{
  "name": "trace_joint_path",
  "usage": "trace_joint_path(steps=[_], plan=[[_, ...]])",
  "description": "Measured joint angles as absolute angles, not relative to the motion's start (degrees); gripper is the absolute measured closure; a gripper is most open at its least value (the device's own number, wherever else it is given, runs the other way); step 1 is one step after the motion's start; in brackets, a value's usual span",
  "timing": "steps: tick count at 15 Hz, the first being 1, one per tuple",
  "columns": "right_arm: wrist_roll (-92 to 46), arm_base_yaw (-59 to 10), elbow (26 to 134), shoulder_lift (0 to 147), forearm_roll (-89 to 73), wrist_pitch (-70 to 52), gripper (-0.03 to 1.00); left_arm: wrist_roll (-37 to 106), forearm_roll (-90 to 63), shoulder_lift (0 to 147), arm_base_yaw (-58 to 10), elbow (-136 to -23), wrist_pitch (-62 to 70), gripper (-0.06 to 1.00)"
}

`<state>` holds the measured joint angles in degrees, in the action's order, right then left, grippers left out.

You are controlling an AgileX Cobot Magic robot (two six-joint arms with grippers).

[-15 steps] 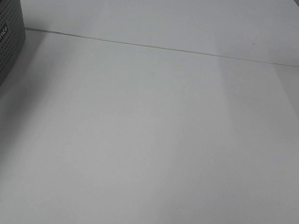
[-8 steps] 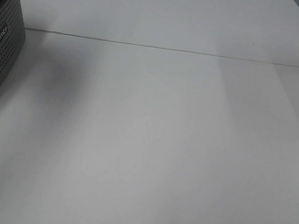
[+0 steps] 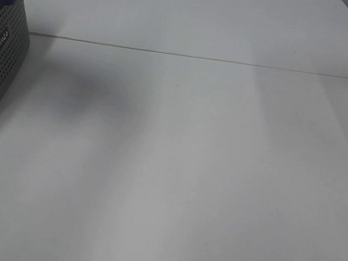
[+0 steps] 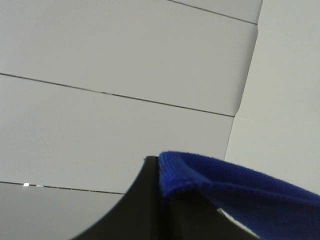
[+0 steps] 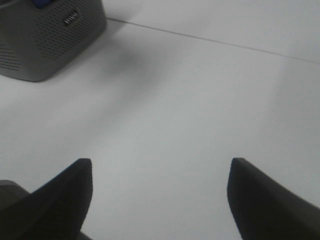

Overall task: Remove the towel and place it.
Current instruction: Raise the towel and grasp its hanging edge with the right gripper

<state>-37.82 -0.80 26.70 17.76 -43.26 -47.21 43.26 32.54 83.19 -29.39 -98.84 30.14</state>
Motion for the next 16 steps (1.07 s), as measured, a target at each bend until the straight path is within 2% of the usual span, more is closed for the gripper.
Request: trace_joint_path(steps=[4,5,6,7,11,16], plan=[[-71.10,-0.80,26.70,34.15,-71.45,-48.30,0.23,43.26,32.54,83.19,-33.80,-98.84,30.14,0.94],[-79.47,-0.80,26.70,39.13,-79.35,-50.48,0.23,43.26,32.54,83.19,-34.78,-98.84,30.19,0.94],[-93.97,-0.80,26.87,50.82,-91.16,-56.95,0.23,43.26,32.54,83.19,-37.07,-98.84,30.19,0.94],[-99.58,-0.80,27.50,56.26,-94.54,-60.16,0.23,43.20,32.54,83.19,-38.39,-98.84,30.19,0.94],[-108.92,-1.32,35.41,74.71,-98.15,-68.58,0.23,42.06,32.20,83.19,-42.17,-98.84,27.90,0.94],[-108.75,-12.32,52.54,93.33,-99.24,-65.83,0.23,38.10,29.62,83.19,-42.23,-98.84,24.06,0.94]])
